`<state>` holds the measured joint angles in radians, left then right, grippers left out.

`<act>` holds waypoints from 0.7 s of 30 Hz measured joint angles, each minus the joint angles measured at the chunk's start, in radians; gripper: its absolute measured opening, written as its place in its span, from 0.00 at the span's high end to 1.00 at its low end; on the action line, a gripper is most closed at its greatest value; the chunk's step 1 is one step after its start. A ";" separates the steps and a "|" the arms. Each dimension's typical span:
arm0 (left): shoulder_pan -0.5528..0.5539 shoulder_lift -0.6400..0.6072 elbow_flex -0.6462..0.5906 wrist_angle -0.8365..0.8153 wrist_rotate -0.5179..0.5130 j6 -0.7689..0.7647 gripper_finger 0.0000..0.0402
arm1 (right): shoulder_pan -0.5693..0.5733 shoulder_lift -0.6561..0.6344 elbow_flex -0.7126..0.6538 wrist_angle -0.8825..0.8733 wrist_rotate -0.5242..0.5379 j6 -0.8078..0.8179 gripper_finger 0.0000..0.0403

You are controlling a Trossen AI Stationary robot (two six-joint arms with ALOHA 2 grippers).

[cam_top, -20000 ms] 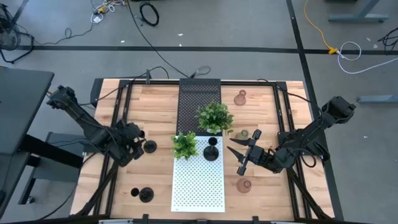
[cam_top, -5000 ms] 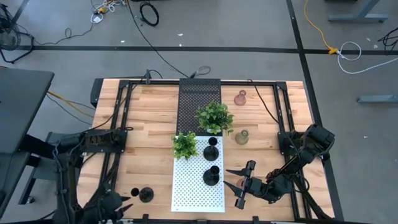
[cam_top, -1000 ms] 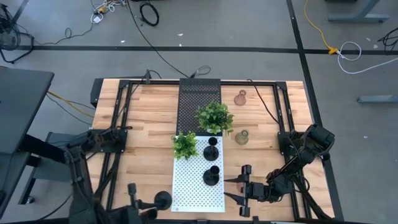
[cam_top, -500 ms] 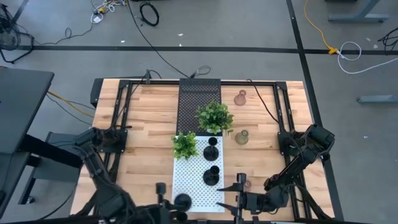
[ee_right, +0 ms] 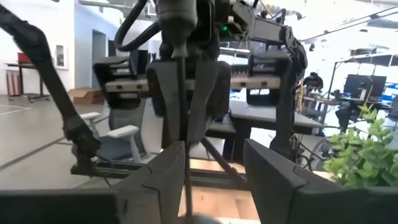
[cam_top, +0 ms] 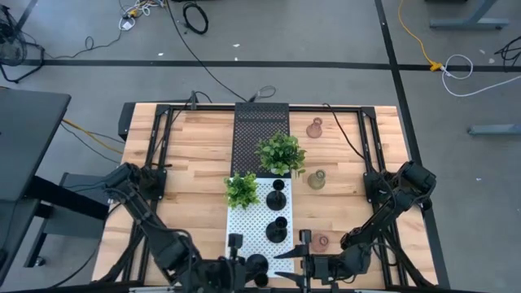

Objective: Pick & Place candle stick holders
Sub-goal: Put the black candle holder on the white shelf

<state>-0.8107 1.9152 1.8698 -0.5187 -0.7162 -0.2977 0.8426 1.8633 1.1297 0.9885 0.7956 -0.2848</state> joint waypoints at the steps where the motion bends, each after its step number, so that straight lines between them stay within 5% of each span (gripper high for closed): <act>1: 0.007 0.000 0.000 0.002 0.013 0.000 0.96 | -0.004 0.000 0.004 -0.009 -0.009 -0.001 0.60; 21: 0.030 0.000 0.000 0.010 0.041 0.007 0.96 | -0.062 0.000 0.012 0.067 -0.166 -0.038 0.62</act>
<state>-0.7807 1.9152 1.8698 -0.5091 -0.6749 -0.2909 0.7807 1.8633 1.1420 1.0556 0.6294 -0.3225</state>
